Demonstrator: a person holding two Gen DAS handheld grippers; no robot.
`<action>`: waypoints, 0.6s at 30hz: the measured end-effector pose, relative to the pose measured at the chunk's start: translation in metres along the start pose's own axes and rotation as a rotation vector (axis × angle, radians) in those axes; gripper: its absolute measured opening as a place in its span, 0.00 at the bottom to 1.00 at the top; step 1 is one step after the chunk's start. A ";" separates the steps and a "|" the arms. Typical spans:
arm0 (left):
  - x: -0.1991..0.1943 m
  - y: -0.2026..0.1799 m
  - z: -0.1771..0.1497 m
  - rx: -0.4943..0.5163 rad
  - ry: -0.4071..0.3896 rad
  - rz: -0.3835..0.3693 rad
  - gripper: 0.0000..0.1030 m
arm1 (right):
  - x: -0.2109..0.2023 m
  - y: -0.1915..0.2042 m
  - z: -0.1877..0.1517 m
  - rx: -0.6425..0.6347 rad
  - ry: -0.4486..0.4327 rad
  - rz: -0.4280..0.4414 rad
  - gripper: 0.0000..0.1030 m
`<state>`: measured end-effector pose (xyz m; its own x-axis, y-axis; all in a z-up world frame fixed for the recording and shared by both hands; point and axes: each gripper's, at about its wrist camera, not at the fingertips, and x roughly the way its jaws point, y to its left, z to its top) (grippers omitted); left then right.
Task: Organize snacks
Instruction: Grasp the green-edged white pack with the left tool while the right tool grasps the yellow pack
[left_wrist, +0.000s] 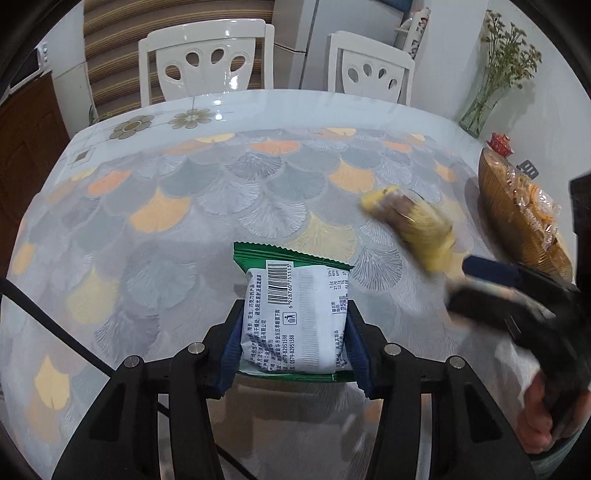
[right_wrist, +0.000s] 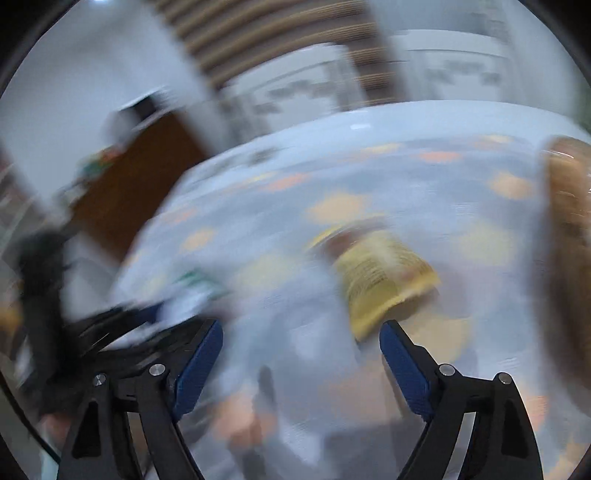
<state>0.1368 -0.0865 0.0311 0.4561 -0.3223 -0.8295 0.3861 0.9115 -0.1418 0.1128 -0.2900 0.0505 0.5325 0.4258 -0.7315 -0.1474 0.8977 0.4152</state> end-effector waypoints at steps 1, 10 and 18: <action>-0.003 0.002 -0.002 0.001 -0.002 0.001 0.46 | -0.007 0.009 -0.003 -0.047 -0.007 -0.015 0.84; -0.011 0.005 -0.004 -0.009 -0.019 -0.017 0.46 | 0.004 -0.009 0.026 -0.009 0.050 -0.225 0.84; -0.018 0.001 -0.012 0.001 -0.010 -0.008 0.46 | 0.050 -0.015 0.038 0.024 0.062 -0.306 0.53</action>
<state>0.1199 -0.0764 0.0393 0.4612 -0.3319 -0.8229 0.3902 0.9088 -0.1478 0.1731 -0.2864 0.0285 0.4970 0.1434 -0.8558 0.0317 0.9826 0.1830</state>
